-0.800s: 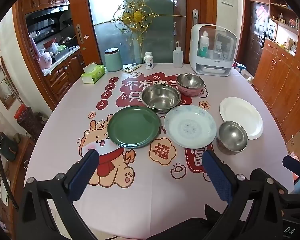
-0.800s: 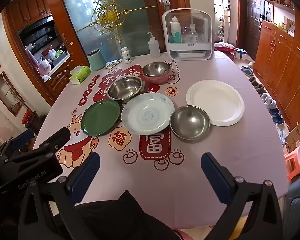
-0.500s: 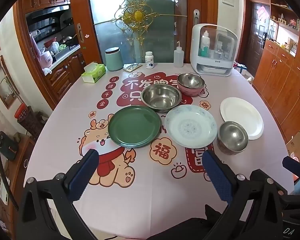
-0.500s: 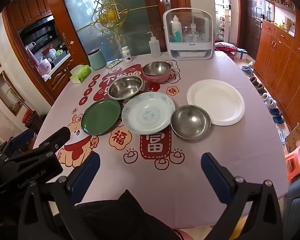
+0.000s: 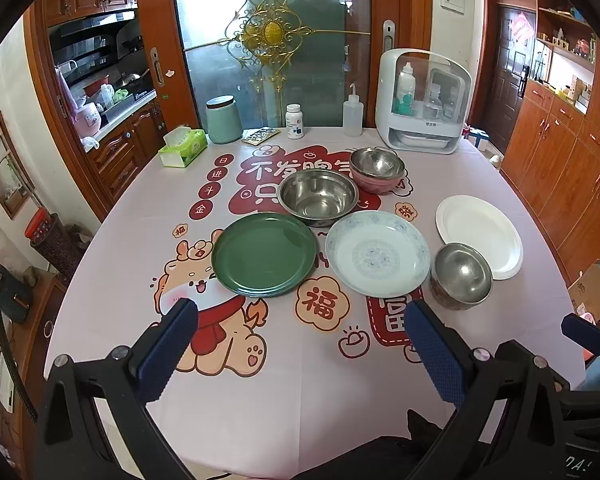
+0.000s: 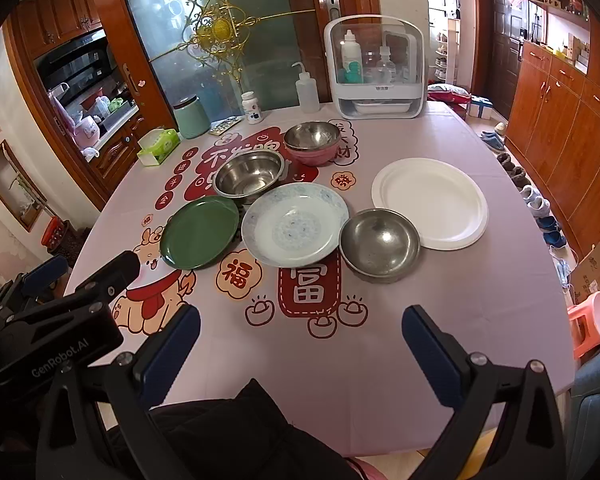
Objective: Organize plates and bowls
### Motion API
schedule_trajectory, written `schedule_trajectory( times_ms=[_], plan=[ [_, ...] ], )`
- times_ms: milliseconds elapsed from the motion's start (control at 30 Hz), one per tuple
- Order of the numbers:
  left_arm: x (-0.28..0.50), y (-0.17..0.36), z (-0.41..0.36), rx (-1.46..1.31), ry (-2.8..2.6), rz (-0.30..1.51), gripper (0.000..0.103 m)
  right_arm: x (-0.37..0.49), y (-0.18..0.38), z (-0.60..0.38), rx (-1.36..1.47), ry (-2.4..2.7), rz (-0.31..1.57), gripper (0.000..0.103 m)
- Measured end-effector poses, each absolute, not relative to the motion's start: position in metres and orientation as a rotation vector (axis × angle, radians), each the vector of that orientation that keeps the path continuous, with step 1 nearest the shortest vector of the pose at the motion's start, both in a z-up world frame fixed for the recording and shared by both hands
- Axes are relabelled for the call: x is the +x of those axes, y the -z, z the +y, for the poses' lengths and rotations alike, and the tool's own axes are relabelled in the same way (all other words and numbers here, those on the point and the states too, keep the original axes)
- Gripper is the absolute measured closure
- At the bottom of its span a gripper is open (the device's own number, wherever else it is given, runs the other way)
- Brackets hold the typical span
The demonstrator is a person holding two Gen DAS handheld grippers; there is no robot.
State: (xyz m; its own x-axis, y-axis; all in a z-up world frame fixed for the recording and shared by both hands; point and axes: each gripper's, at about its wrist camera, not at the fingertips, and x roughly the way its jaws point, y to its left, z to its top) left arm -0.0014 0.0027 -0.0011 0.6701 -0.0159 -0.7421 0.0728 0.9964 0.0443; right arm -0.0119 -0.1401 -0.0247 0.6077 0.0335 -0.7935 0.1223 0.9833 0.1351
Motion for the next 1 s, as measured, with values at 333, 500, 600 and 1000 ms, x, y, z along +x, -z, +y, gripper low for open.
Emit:
schedule_trajectory(
  times_ms=[333,500,600,1000],
  plan=[
    [-0.001,0.001,0.004,0.070,0.051,0.835,0.001,-0.012,0.025,-0.140,0.181,0.053,0.919,0.002],
    [-0.001,0.001,0.004,0.070,0.051,0.836,0.001,-0.012,0.025,-0.140,0.180,0.053,0.919,0.002],
    [-0.001,0.001,0.004,0.070,0.052,0.836,0.001,-0.010,0.023,-0.140,0.180,0.054,0.919,0.002],
    [0.001,0.012,0.003,0.072,0.077,0.848,0.001,-0.016,0.027,-0.140,0.182,0.078,0.924,0.002]
  ],
)
